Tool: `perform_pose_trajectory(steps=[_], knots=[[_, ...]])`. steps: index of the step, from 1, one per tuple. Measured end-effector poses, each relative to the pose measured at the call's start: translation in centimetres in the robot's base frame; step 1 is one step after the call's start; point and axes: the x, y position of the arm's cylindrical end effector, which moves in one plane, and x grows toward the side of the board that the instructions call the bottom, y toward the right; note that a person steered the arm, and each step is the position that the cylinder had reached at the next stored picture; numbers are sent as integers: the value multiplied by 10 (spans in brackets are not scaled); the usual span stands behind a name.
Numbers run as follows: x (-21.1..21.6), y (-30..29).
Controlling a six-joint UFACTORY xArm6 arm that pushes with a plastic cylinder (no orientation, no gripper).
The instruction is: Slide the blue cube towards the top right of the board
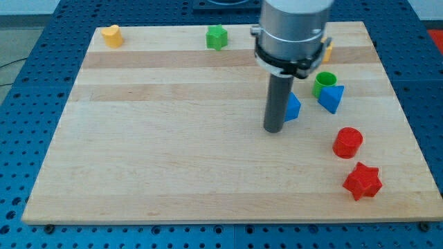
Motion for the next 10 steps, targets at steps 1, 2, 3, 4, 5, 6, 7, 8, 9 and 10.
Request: perform_pose_trajectory(steps=[1, 2, 3, 4, 5, 6, 7, 8, 9, 10], knots=[[-5, 25], [25, 32], [-6, 46], [-49, 52], [-91, 55], [-128, 42], [-108, 11], [-155, 14], [-193, 19], [-197, 1]])
